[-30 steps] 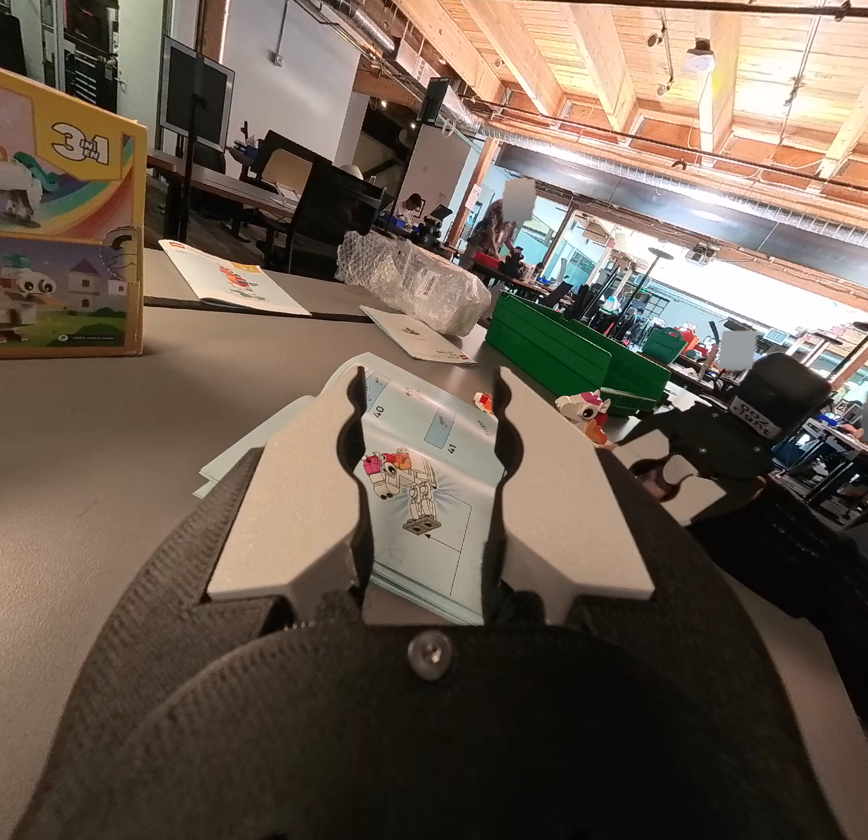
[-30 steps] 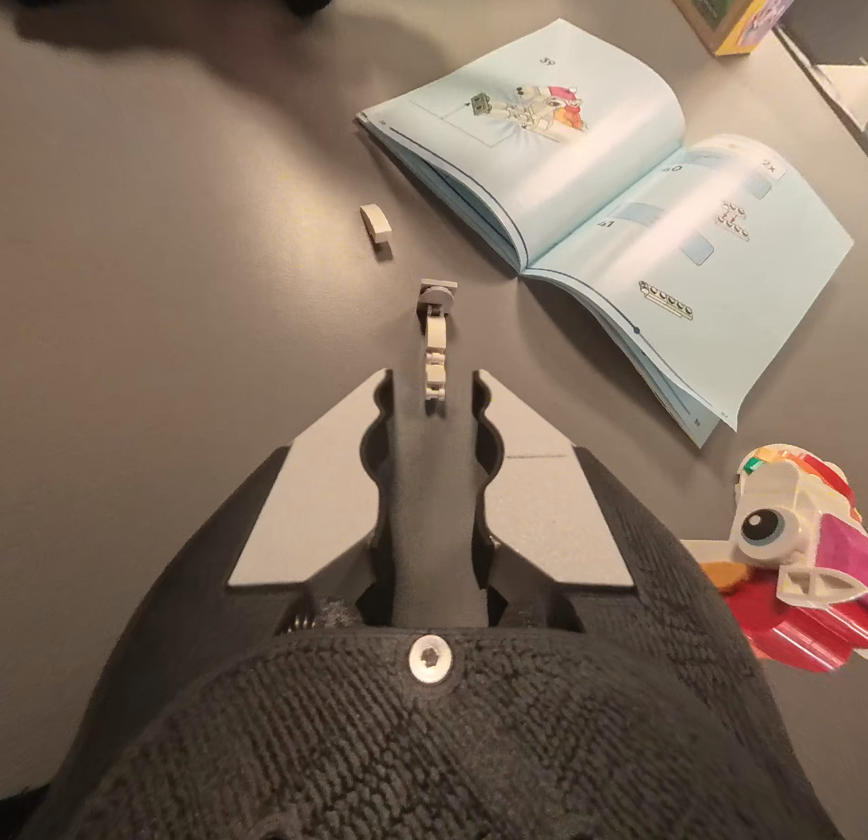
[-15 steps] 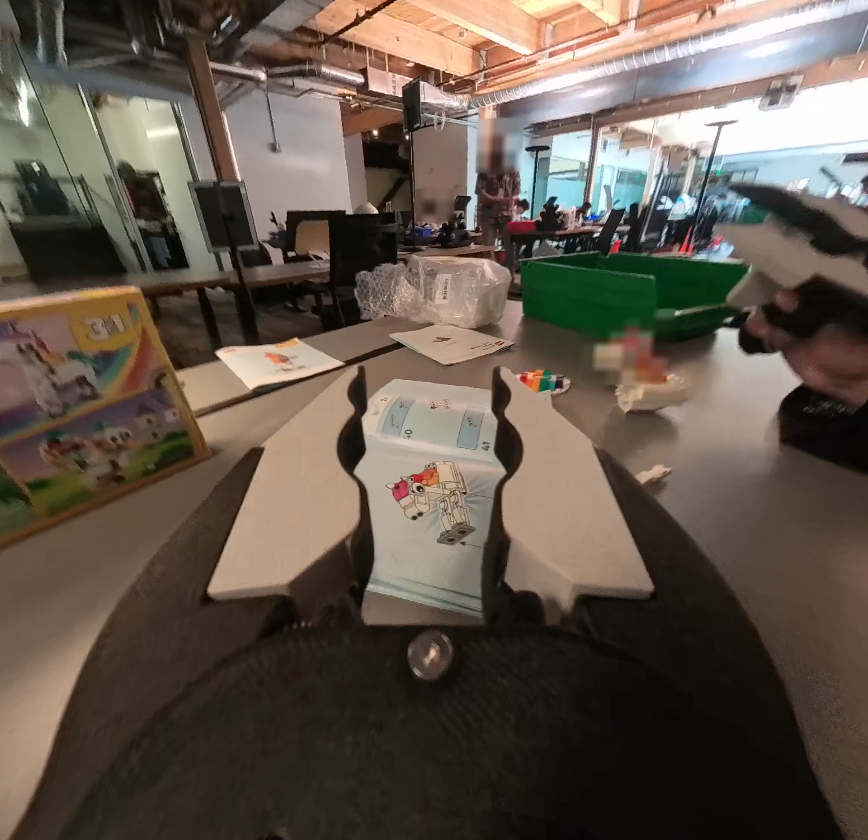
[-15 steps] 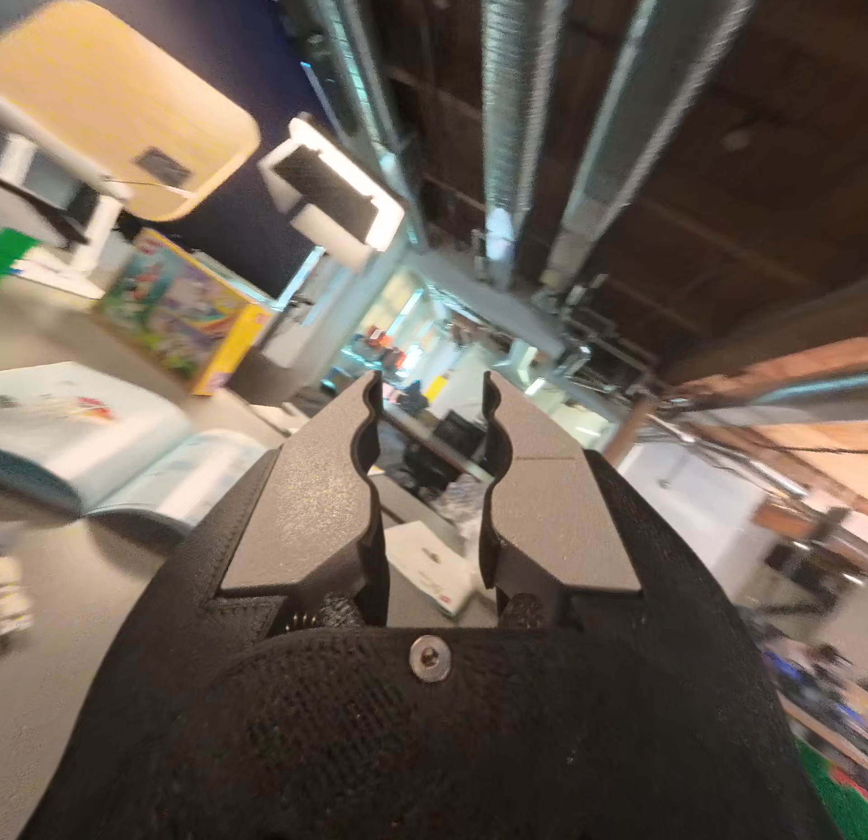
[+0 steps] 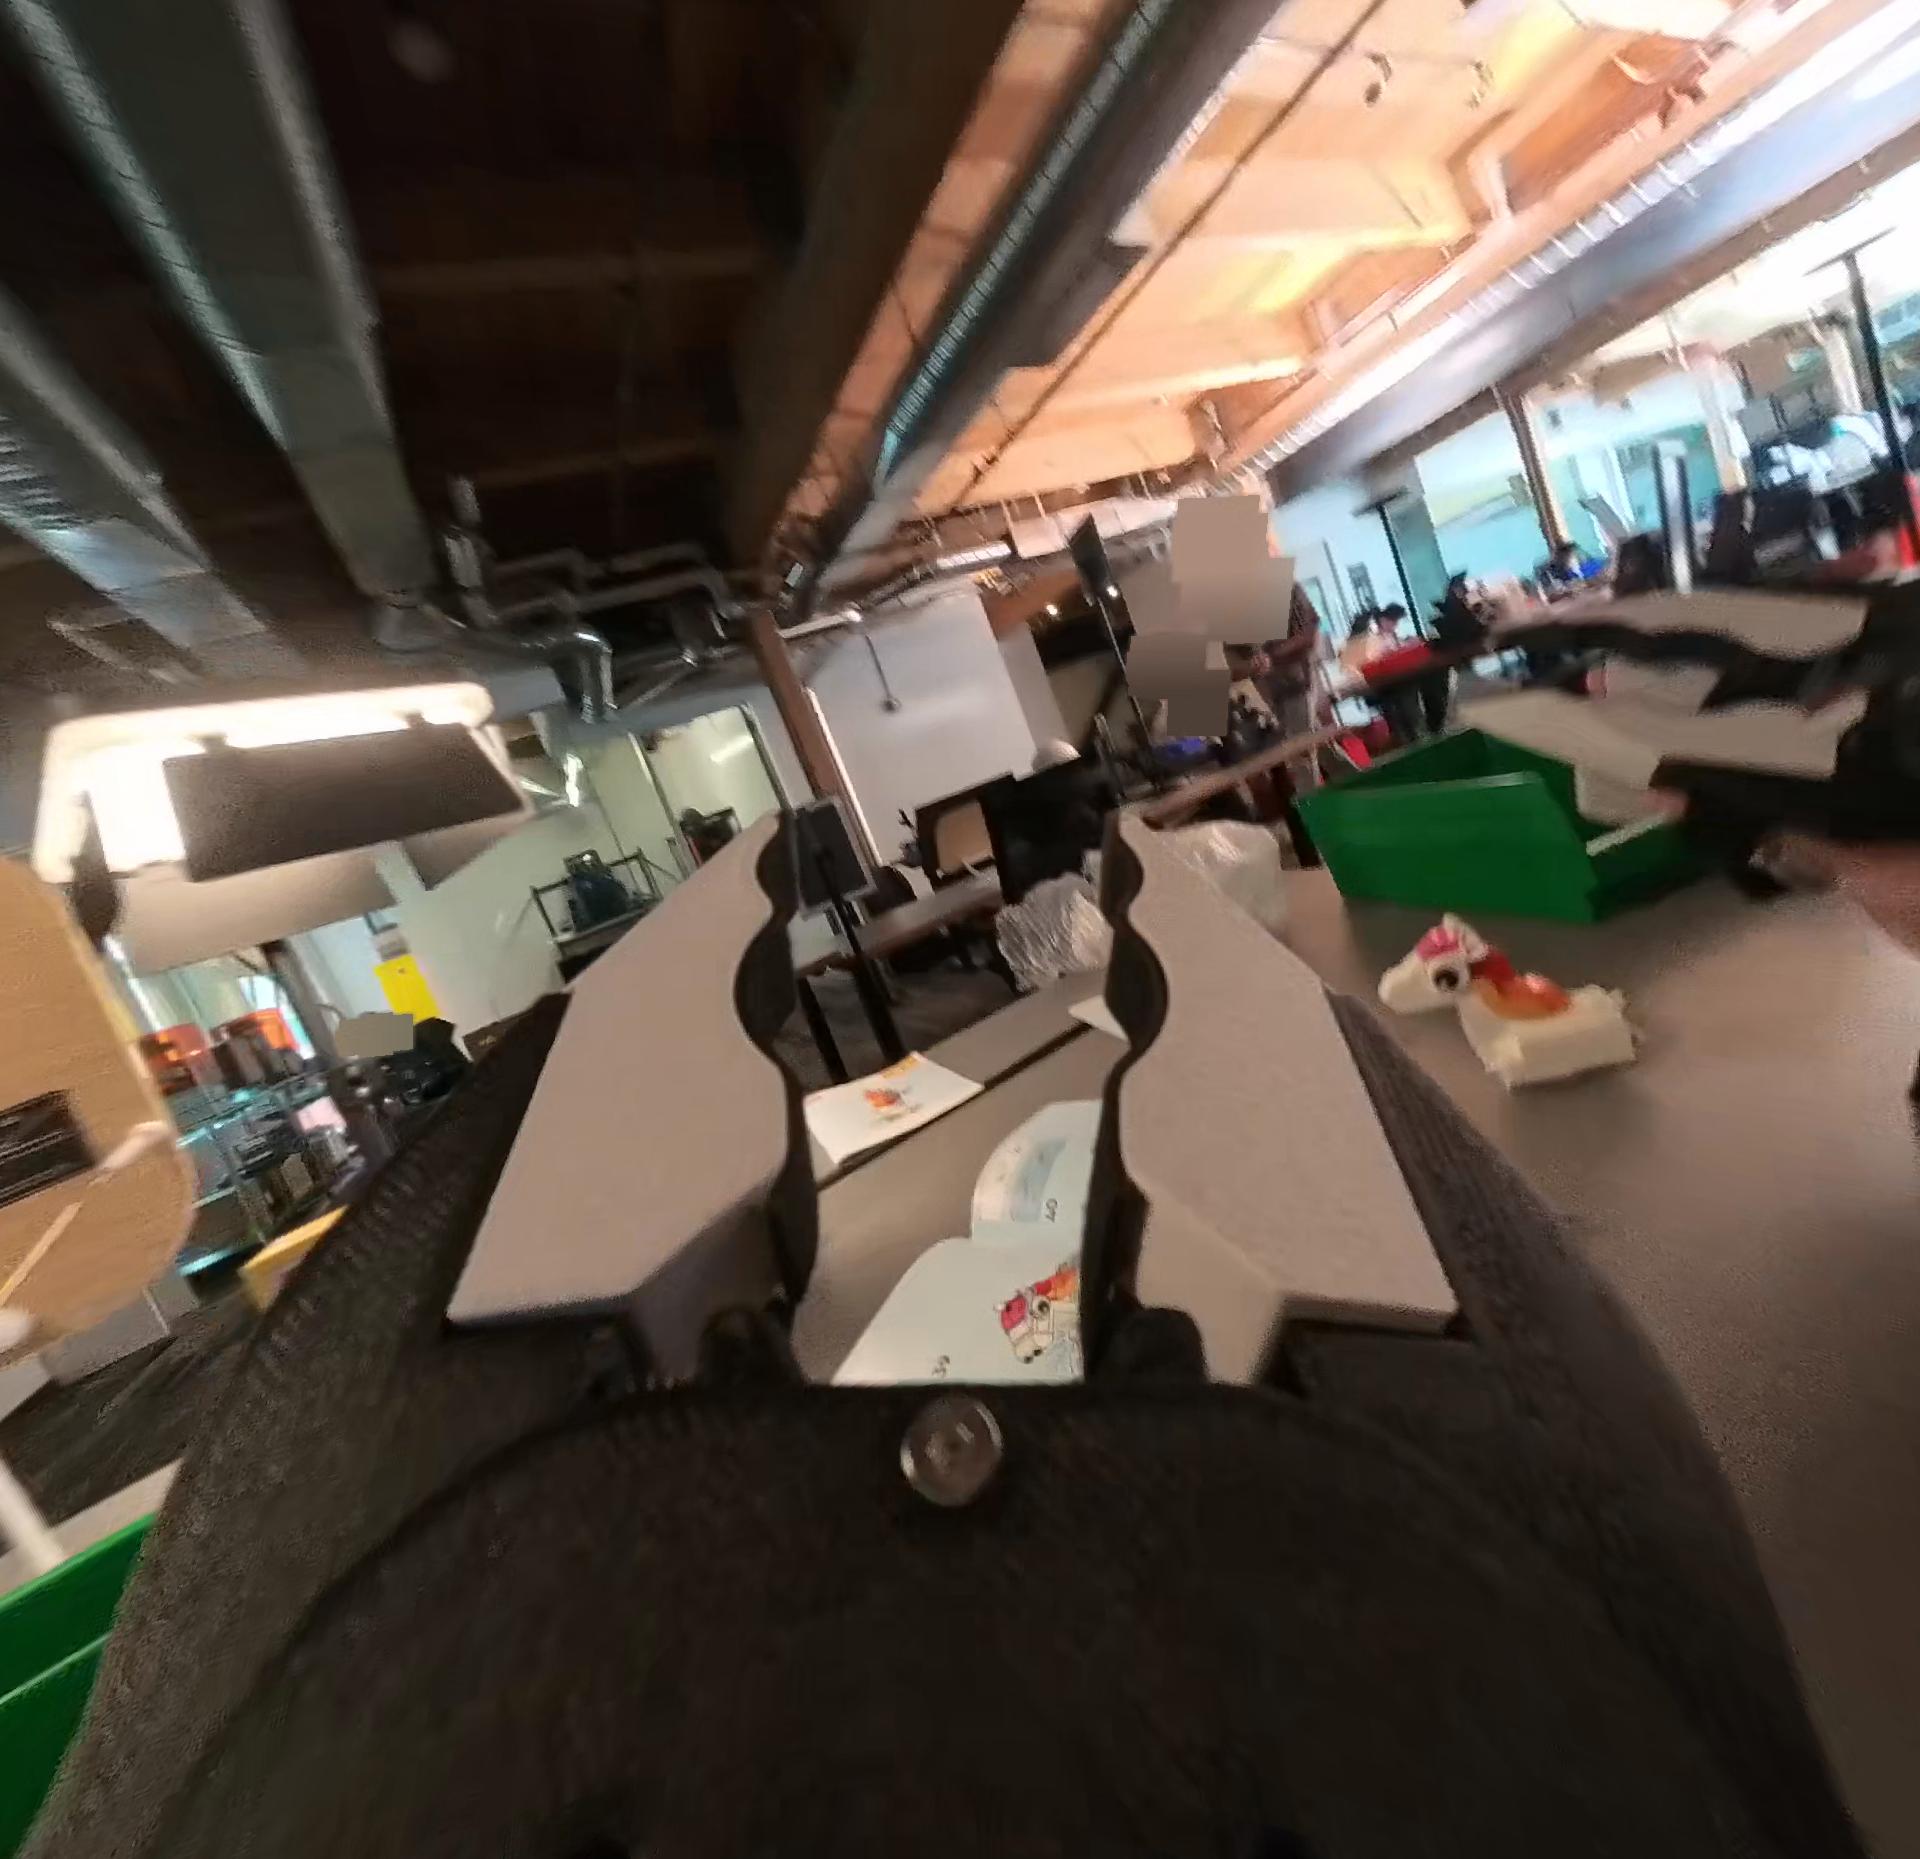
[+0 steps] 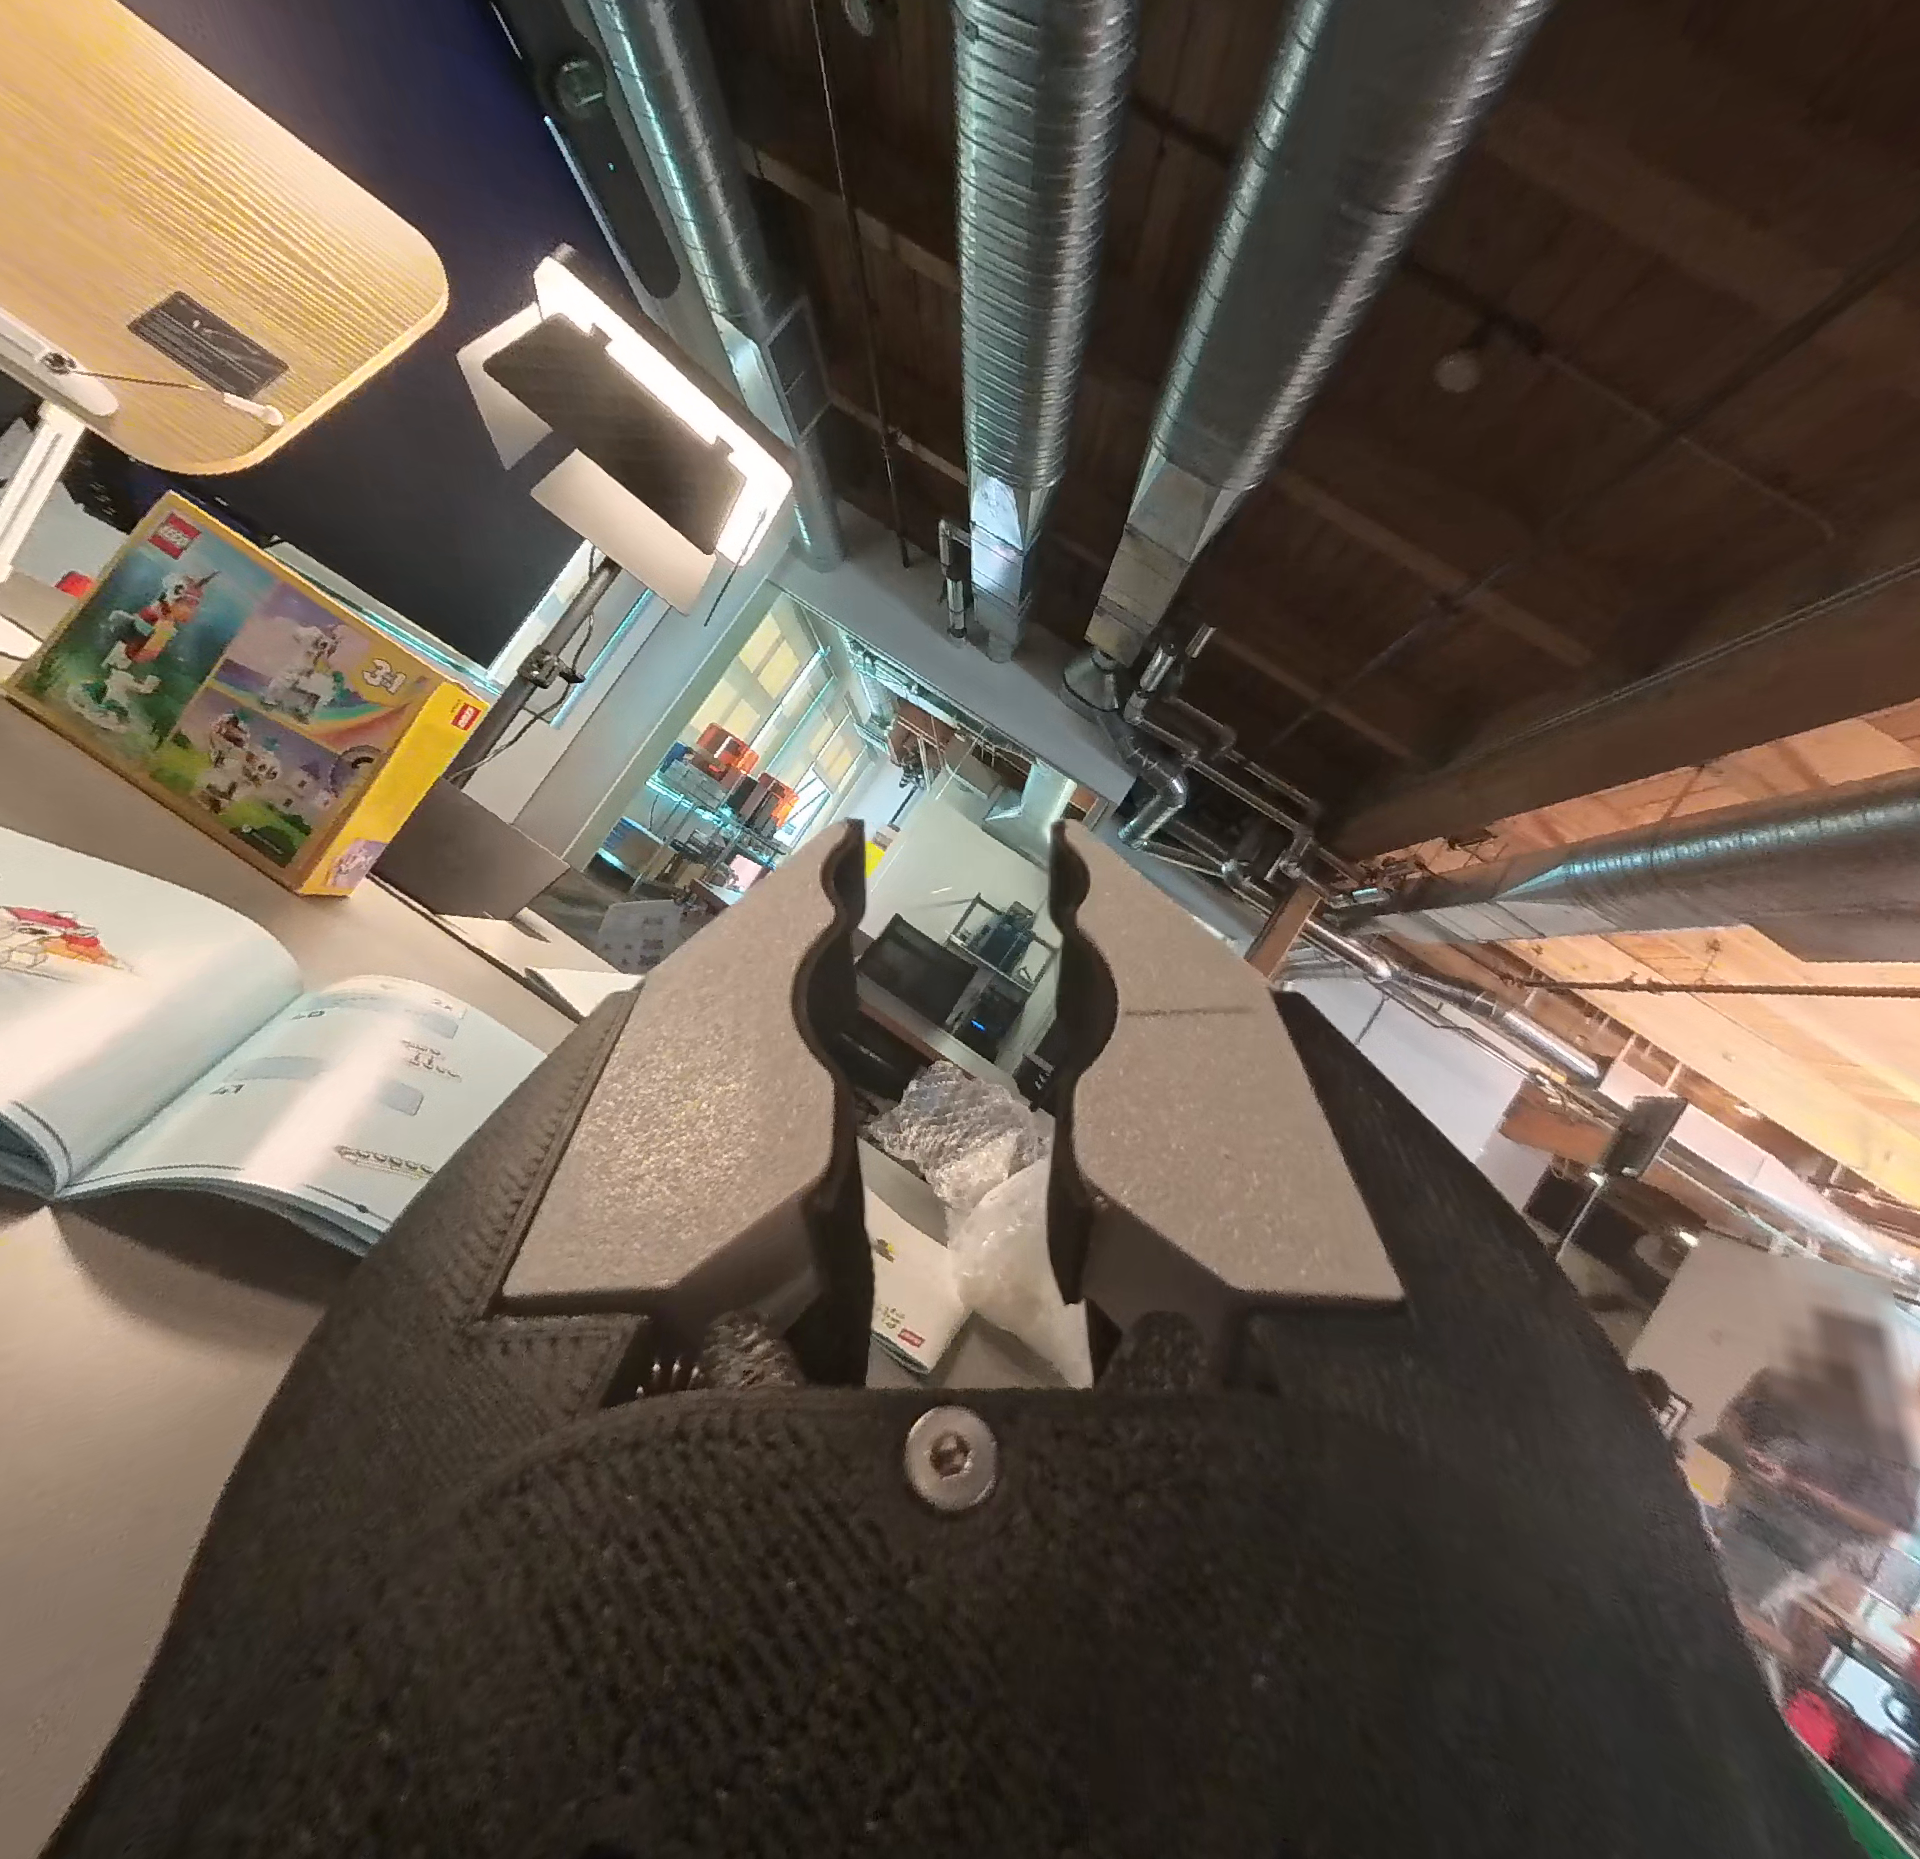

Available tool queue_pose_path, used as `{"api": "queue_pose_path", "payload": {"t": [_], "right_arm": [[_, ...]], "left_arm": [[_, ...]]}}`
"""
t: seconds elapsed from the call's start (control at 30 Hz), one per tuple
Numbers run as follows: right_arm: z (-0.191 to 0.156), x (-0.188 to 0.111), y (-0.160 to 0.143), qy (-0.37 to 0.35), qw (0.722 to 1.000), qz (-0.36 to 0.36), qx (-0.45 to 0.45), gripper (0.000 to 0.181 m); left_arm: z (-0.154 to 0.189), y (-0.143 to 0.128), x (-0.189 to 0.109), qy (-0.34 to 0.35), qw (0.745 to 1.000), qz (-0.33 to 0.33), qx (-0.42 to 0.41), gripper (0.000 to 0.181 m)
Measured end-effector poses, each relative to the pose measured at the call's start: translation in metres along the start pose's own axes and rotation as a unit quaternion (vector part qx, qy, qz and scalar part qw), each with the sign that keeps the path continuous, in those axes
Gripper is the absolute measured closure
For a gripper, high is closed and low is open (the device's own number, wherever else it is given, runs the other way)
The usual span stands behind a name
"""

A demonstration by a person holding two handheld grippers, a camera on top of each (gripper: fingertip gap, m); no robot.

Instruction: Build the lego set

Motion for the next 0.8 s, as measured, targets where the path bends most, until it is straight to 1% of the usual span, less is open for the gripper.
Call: {"api": "queue_pose_path", "payload": {"t": [0.03, 0.13, 0.2, 0.27, 0.33, 0.4, 0.43, 0.5, 0.57, 0.63, 0.73, 0.8], "right_arm": [[0.001, 0.0, 0.0, -0.003, 1.0, 0.0, 0.001, 0.146], [0.002, -0.001, -0.001, -0.007, 1.0, -0.002, 0.003, 0.146], [0.003, -0.001, -0.003, -0.009, 1.0, -0.006, 0.001, 0.147], [0.003, -0.001, -0.005, -0.008, 1.0, -0.012, 0.001, 0.149], [0.003, -0.001, -0.009, -0.005, 1.0, -0.02, 0.002, 0.15], [0.002, -0.002, -0.013, -0.003, 0.999, -0.032, 0.003, 0.15], [0.001, -0.002, -0.016, -0.002, 0.999, -0.038, 0.004, 0.151], [0.001, -0.003, -0.023, -0.003, 0.999, -0.054, 0.008, 0.153], [0.001, -0.004, -0.031, -0.007, 0.997, -0.072, 0.014, 0.153], [0.002, -0.006, -0.039, -0.014, 0.995, -0.092, 0.023, 0.153], [0.005, -0.009, -0.052, -0.026, 0.992, -0.12, 0.034, 0.154], [0.008, -0.011, -0.058, -0.038, 0.989, -0.136, 0.043, 0.156]], "left_arm": [[-0.005, 0.014, -0.008, 0.015, 1.0, 0.008, -0.002, 0.122], [-0.037, 0.05, -0.037, 0.079, 0.997, 0.015, 0.019, 0.121], [-0.071, 0.071, -0.059, 0.143, 0.989, 0.013, 0.042, 0.119], [-0.107, 0.089, -0.082, 0.194, 0.979, 0.003, 0.067, 0.122], [-0.142, 0.096, -0.102, 0.234, 0.968, -0.03, 0.09, 0.129], [-0.17, 0.089, -0.117, 0.247, 0.961, -0.088, 0.091, 0.13], [-0.182, 0.082, -0.122, 0.243, 0.958, -0.124, 0.089, 0.129], [-0.196, 0.062, -0.13, 0.213, 0.954, -0.195, 0.075, 0.127], [-0.204, 0.041, -0.138, 0.188, 0.942, -0.274, 0.049, 0.125], [-0.206, 0.021, -0.142, 0.145, 0.928, -0.343, 0.028, 0.125], [-0.204, 0.002, -0.145, 0.074, 0.915, -0.395, 0.035, 0.128], [-0.2, -0.008, -0.146, 0.018, 0.906, -0.422, 0.01, 0.128]]}}
Point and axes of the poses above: each gripper's, where its closed fingertips meet, x out along the fingers, y out of its top, z = x × y across the jaws, the point moved 7 cm from there along -x, back along the fingers, and after that the axes turned 15 degrees about z, right-handed, at the moved point
